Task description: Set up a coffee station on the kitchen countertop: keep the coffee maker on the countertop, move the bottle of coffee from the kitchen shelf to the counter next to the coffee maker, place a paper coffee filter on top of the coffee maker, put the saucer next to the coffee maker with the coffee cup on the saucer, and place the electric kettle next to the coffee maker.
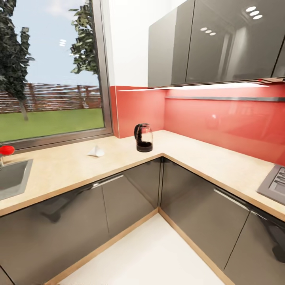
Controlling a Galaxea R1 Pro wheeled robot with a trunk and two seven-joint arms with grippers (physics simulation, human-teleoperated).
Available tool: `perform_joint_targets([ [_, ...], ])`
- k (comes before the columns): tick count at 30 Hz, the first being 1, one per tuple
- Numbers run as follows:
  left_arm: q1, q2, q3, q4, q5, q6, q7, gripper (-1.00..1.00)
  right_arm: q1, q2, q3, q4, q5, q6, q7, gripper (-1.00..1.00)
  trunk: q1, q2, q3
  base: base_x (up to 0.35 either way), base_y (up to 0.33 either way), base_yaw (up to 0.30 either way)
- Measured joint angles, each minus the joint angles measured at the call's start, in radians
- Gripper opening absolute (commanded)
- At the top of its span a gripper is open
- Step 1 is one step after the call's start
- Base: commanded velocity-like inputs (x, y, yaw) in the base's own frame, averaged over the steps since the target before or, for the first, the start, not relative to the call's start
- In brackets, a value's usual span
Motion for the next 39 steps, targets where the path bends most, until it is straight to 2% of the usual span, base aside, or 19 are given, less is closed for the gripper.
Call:
perform_joint_targets([
  [5,0.000,0.000,-0.001,-0.001,0.000,0.000,0.000,1.00,0.000,0.000,0.000,0.000,0.000,0.000,0.000,1.00,0.000,0.000,0.000,0.000,-0.279,0.056],
  [12,0.000,0.000,-0.001,0.000,0.000,0.000,0.000,1.00,0.000,0.000,0.000,0.000,0.000,0.000,0.000,1.00,0.000,0.000,0.000,0.000,-0.286,0.221],
  [23,0.000,0.000,-0.001,-0.001,0.000,0.000,0.000,1.00,0.000,0.000,0.000,0.000,0.000,0.000,0.000,1.00,0.000,0.000,0.000,0.000,-0.040,0.269],
  [31,0.000,0.000,-0.001,-0.003,0.000,-0.001,0.000,1.00,0.000,0.000,0.000,0.000,0.000,0.000,0.000,1.00,0.000,0.000,0.000,0.000,-0.175,0.131],
  [39,0.000,0.000,0.000,-0.002,0.001,-0.001,0.000,1.00,0.000,0.000,0.005,0.000,0.000,0.000,0.000,1.00,0.000,0.000,0.000,0.000,-0.043,0.248],
])
